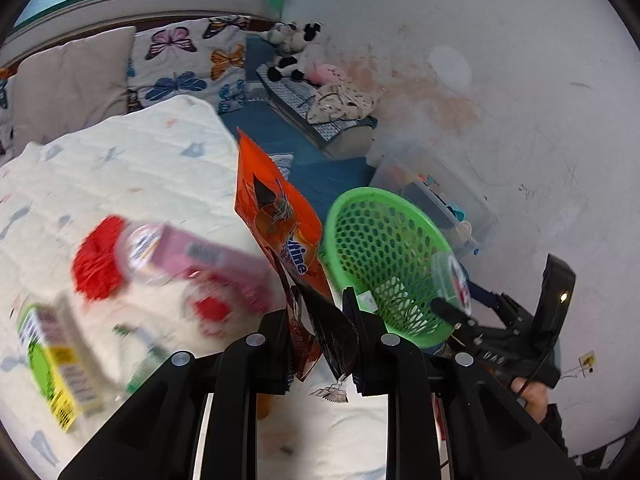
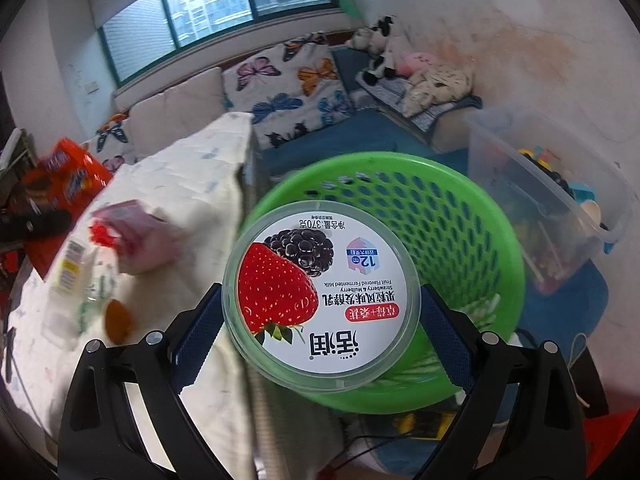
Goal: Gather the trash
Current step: 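Carry the tub and wrapper over the green basket and release both, then move both tools back over the table toward the remaining trash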
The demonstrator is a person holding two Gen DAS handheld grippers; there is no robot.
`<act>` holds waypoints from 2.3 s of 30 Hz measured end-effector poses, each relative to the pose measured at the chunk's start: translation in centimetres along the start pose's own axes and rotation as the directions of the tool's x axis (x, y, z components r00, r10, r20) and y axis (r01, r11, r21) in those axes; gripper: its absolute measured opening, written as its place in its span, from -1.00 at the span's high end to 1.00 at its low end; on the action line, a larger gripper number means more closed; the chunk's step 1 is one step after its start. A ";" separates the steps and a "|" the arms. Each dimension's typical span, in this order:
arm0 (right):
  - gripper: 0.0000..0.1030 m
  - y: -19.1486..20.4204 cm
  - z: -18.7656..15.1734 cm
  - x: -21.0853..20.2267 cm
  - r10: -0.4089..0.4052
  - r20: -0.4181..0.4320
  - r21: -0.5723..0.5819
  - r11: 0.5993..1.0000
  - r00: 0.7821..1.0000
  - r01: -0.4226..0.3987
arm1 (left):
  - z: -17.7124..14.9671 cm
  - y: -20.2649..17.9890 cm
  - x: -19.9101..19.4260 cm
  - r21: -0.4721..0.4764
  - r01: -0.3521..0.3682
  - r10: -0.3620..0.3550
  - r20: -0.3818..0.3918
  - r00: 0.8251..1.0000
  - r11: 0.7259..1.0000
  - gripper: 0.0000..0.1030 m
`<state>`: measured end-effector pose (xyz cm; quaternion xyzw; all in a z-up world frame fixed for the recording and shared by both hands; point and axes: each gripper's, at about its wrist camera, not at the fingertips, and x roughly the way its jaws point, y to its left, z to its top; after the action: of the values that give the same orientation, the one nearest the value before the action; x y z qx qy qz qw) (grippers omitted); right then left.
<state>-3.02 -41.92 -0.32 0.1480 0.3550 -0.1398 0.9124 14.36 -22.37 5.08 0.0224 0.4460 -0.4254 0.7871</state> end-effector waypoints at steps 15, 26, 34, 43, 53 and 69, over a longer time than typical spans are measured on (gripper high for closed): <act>-0.82 -5.1 -0.4 1.6 0.081 -0.028 0.091 0.993 0.996 -0.078 | 4.0 -6.2 6.7 0.066 0.000 0.004 -0.056 0.998 0.998 0.59; -0.85 -6.3 -0.3 0.3 0.113 0.015 0.118 0.987 0.994 -0.114 | 4.2 -6.9 10.9 0.046 0.005 0.001 -0.125 0.992 0.999 0.59; -0.85 -7.1 -0.6 -0.7 0.108 0.030 0.137 0.984 0.994 -0.111 | 4.3 -7.9 12.6 0.061 0.013 -0.003 -0.152 0.988 0.998 0.59; -0.85 -7.7 -1.4 -1.6 0.080 0.023 0.157 0.984 0.996 -0.083 | 3.4 -8.9 13.9 0.100 0.024 -0.006 -0.179 0.984 0.995 0.00; -0.85 -7.2 -1.7 -2.6 0.082 0.025 0.160 0.984 0.996 -0.085 | 1.8 -8.2 11.9 0.090 0.015 0.000 -0.164 0.986 0.996 -0.16; -0.85 0.2 -1.6 -1.6 0.192 -0.027 0.094 0.978 0.981 -0.189 | -3.3 -0.8 -0.7 -0.046 -0.180 0.180 -0.005 0.984 0.983 -0.34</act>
<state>-5.09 -40.89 -0.29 0.2252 0.3489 -0.0650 0.9074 11.37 -21.08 3.89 0.0445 0.4520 -0.3419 0.8227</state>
